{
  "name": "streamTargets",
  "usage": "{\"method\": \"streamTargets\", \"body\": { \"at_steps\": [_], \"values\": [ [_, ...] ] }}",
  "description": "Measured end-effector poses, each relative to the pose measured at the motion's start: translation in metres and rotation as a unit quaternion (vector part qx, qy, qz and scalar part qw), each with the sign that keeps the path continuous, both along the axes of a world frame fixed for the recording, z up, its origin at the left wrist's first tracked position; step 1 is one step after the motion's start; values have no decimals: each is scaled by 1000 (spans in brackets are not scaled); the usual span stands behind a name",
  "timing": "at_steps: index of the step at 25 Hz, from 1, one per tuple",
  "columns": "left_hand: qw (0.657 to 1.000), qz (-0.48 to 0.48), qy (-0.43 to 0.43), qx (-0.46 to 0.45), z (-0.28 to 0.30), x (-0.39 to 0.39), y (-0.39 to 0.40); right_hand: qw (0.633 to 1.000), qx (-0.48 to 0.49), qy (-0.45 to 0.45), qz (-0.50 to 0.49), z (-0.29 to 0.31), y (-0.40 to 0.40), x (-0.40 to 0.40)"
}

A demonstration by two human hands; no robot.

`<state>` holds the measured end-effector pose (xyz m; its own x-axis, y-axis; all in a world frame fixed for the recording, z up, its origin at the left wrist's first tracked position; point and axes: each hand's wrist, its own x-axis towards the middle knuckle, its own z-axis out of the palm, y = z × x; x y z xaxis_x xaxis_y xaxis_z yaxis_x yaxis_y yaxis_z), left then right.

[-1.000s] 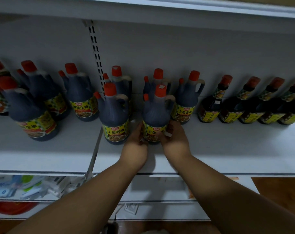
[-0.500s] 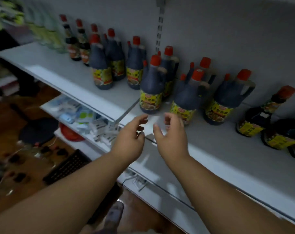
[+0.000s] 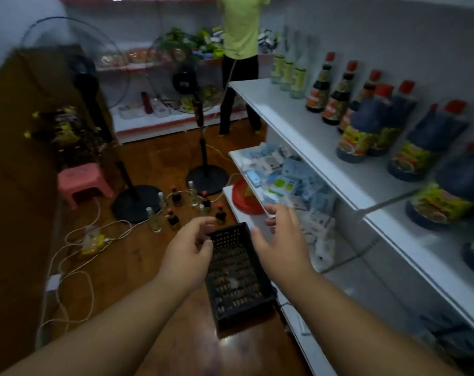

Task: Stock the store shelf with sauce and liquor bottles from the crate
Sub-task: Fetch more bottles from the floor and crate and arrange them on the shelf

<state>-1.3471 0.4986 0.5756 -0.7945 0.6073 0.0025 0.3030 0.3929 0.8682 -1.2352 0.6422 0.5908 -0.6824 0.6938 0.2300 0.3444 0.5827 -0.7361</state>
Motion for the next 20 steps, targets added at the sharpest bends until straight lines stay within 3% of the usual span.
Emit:
{"method": "streamTargets", "body": {
  "at_steps": [6, 9, 14, 20],
  "values": [
    [997, 51, 16, -48, -9, -130, -142, 994, -57, -18, 86, -28, -126, -177],
    [996, 69, -11, -53, -14, -181, -168, 991, -74, -31, 108, -29, -151, -232],
    [992, 82, -81, -44, -40, -271, -141, 989, -76, -76, 104, -57, -121, -320],
    [985, 74, -122, -99, -52, -394, -91, 974, -102, -136, 152, -87, -65, -463]
  ]
}}
